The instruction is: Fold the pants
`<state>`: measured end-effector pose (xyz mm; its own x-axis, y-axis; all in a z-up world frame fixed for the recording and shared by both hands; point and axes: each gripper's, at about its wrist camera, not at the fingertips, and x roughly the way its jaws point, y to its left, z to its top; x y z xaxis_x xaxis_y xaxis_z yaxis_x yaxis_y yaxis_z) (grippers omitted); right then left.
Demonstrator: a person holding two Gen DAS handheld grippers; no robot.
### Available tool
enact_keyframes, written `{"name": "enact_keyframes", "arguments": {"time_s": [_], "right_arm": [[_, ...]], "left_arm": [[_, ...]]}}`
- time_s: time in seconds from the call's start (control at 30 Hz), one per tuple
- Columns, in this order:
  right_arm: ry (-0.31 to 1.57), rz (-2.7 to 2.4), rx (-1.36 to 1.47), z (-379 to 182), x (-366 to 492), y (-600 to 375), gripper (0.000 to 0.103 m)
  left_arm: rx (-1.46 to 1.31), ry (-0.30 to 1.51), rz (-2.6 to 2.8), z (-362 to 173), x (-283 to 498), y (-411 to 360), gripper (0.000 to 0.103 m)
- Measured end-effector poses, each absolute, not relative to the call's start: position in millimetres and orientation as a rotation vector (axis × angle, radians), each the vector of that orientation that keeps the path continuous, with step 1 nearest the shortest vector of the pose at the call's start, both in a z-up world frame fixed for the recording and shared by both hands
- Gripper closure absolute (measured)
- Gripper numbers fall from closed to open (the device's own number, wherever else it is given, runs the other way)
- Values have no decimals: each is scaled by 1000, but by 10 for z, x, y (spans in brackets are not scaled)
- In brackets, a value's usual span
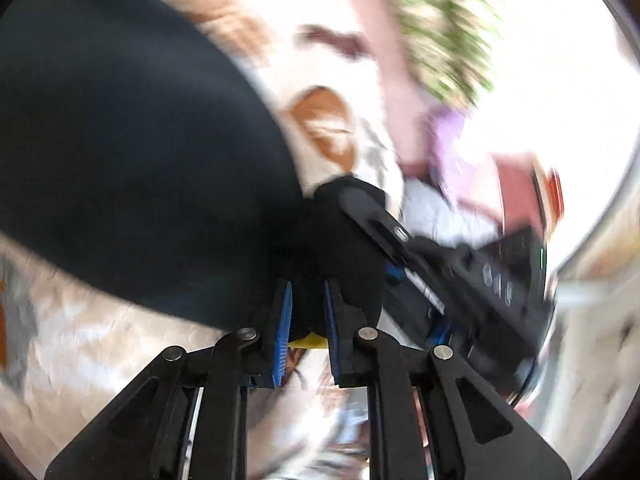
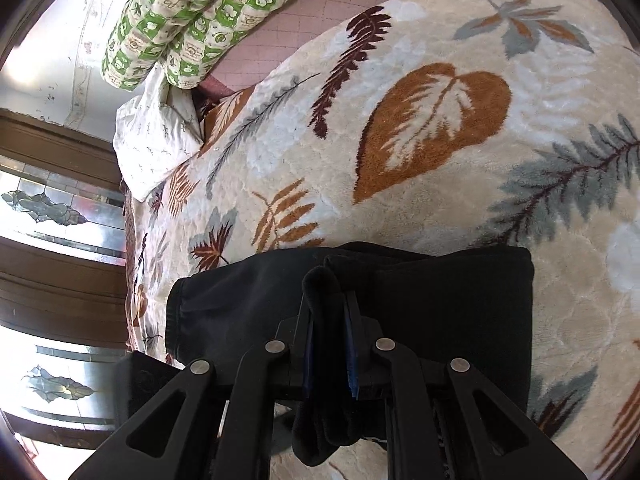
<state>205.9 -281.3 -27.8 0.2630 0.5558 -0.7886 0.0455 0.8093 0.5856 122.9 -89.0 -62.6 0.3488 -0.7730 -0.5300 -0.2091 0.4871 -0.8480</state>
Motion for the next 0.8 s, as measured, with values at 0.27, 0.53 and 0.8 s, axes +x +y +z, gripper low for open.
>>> {"name": "enact_keyframes", "arguments": {"time_s": [0.27, 0.53, 0.8], "right_arm": [[1299, 430, 520, -174, 2085, -2843, 90], [1291, 455, 517, -108, 2102, -2821, 90], [1299, 469, 485, -48, 2113, -2798, 90]], "left_arm": [[-462, 962, -452, -382, 852, -1264, 90], [-471, 867, -489, -297, 912, -1535, 90], [-510, 865, -512, -341, 851, -1458, 53]]}}
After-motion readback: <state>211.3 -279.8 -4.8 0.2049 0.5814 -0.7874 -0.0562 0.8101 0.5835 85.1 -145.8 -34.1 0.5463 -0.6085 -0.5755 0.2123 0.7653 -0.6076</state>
